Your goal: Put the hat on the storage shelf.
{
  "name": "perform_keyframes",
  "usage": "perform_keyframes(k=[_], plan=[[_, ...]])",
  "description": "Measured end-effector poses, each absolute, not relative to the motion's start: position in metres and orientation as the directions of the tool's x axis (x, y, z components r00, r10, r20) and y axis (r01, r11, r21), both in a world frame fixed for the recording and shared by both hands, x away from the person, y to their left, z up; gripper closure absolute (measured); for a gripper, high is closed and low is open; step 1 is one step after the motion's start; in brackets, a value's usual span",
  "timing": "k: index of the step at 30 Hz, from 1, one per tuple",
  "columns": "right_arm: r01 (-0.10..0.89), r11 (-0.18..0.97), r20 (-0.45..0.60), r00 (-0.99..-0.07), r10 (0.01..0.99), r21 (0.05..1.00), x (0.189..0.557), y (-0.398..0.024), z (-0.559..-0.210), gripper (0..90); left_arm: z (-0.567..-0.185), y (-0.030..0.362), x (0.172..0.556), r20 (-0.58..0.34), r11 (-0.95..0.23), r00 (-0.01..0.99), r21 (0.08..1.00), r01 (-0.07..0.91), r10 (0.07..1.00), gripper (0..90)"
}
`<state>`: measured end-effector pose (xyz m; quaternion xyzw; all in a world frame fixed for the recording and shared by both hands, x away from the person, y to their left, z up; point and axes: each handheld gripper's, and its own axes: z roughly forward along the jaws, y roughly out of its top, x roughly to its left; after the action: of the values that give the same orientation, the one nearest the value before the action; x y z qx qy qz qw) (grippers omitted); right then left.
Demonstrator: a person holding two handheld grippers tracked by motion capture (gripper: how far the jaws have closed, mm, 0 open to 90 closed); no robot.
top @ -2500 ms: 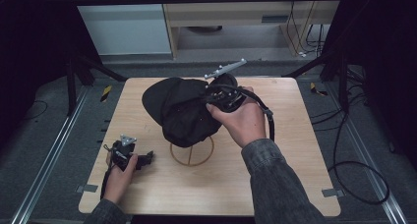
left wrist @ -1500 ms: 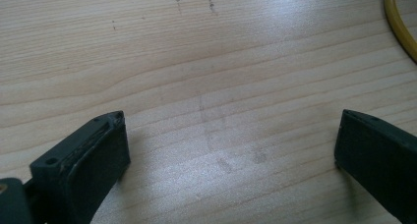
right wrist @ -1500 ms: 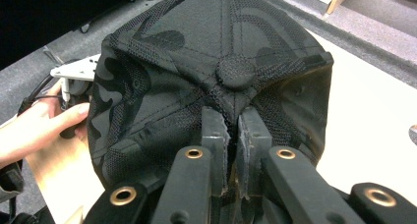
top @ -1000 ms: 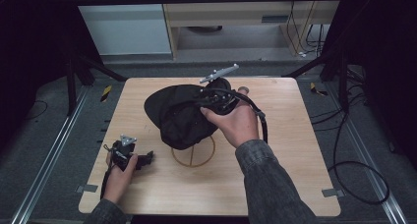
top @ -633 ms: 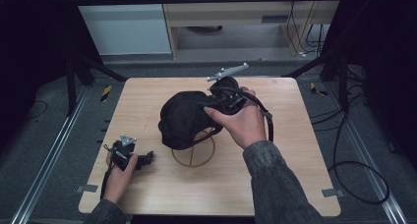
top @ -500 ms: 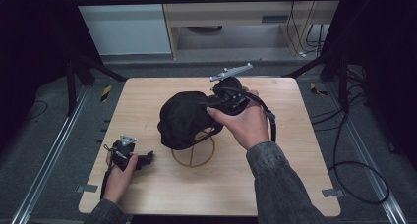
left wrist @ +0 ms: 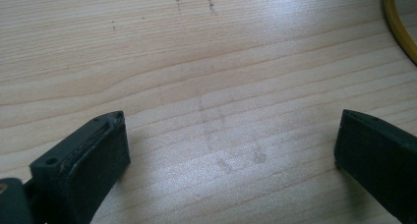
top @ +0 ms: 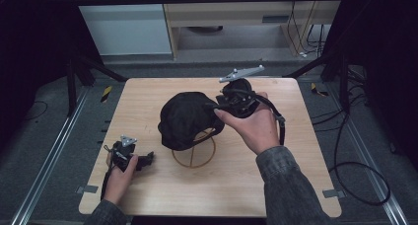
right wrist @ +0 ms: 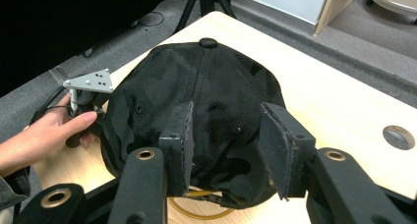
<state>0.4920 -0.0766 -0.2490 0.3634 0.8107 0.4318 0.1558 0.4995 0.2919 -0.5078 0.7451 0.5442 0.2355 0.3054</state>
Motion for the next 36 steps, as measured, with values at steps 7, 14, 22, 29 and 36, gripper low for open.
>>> perform_keyframes(k=[7, 14, 22, 29, 36], plan=[[0.458, 0.351, 0.062, -0.674, 0.736, 0.817, 0.488, -0.087, -0.247, 53.5, -0.508, 0.292, 0.5, 0.018, -0.221, 0.297, 0.711, 0.667, 0.955, 0.0], [0.46, 0.34, 0.063, -0.664, 0.745, 0.82, 0.485, -0.096, -0.247, 49.8, -0.508, 0.292, 0.5, 0.018, -0.221, 0.297, 0.711, 0.667, 0.955, 0.0], [0.459, 0.331, 0.056, -0.648, 0.76, 0.825, 0.481, -0.108, -0.246, 44.1, -0.508, 0.292, 0.5, 0.018, -0.221, 0.297, 0.711, 0.667, 0.955, 0.0], [0.46, 0.33, 0.047, -0.637, 0.77, 0.825, 0.478, -0.114, -0.247, 35.1, -0.508, 0.292, 0.5, 0.018, -0.221, 0.297, 0.711, 0.667, 0.955, 0.0], [0.473, 0.314, 0.047, -0.607, 0.793, 0.823, 0.477, -0.123, -0.249, 26.2, -0.508, 0.292, 0.5, 0.018, -0.221, 0.297, 0.711, 0.667, 0.955, 0.0]])
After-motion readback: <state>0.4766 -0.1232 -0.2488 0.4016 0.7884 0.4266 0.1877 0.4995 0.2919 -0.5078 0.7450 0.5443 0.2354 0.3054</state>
